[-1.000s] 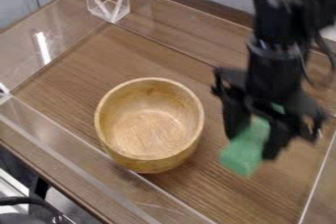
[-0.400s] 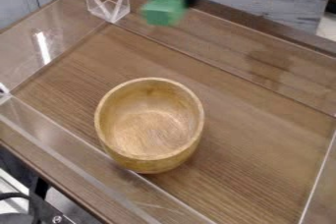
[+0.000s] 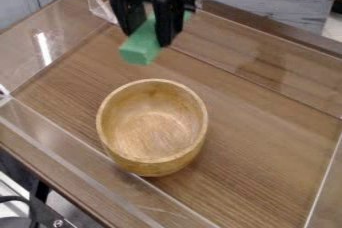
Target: Remove the green block from inside the brown bowl and put it on the table
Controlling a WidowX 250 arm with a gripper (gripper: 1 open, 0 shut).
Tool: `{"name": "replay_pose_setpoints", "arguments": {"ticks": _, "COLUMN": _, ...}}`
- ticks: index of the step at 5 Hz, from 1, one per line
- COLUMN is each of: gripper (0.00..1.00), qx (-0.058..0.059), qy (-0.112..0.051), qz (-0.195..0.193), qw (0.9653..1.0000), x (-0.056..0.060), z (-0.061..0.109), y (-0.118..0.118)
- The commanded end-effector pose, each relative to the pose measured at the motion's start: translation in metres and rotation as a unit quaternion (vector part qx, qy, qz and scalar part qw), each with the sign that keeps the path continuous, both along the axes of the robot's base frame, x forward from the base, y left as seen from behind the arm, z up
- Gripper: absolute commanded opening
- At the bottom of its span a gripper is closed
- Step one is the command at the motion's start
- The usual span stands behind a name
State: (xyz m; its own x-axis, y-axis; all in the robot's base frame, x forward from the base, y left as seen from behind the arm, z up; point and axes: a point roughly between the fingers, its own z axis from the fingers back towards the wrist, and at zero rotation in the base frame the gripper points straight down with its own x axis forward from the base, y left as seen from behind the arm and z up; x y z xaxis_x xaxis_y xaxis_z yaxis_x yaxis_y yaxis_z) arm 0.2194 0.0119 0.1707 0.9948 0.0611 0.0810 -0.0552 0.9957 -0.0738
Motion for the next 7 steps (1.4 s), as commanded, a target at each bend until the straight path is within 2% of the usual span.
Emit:
{"name": "replay_pose_setpoints", "arguments": {"ticks": 1, "gripper": 0.0, "qx": 0.007, "qy": -0.03, "qz": -0.043, "qw": 0.9986, "x": -0.001, "z": -0.001, "y": -0.03}}
{"name": "replay_pose_setpoints", "arguments": {"ticks": 2, "gripper": 0.0, "qx": 0.017, "qy": -0.031, "qz": -0.081, "qw": 0.9961, "x": -0.008, "z": -0.02, "y": -0.08}}
{"name": "replay_pose_setpoints", "arguments": {"ticks": 3, "gripper": 0.0, "qx": 0.023, "qy": -0.037, "qz": -0.119, "qw": 0.9919, "x": -0.022, "z": -0.038, "y": -0.131}}
{"name": "replay_pose_setpoints", "arguments": {"ticks": 4, "gripper": 0.0, "qx": 0.029, "qy": -0.045, "qz": -0.128, "qw": 0.9903, "x": -0.024, "z": -0.058, "y": -0.15}}
{"name": "replay_pose_setpoints", "arguments": {"ticks": 5, "gripper": 0.0, "qx": 0.03, "qy": -0.047, "qz": -0.104, "qw": 0.993, "x": -0.018, "z": -0.059, "y": -0.134}}
{"name": "replay_pose_setpoints", "arguments": {"ticks": 7, "gripper": 0.0, "qx": 0.024, "qy": -0.041, "qz": -0.101, "qw": 0.9937, "x": -0.013, "z": -0.078, "y": -0.13}}
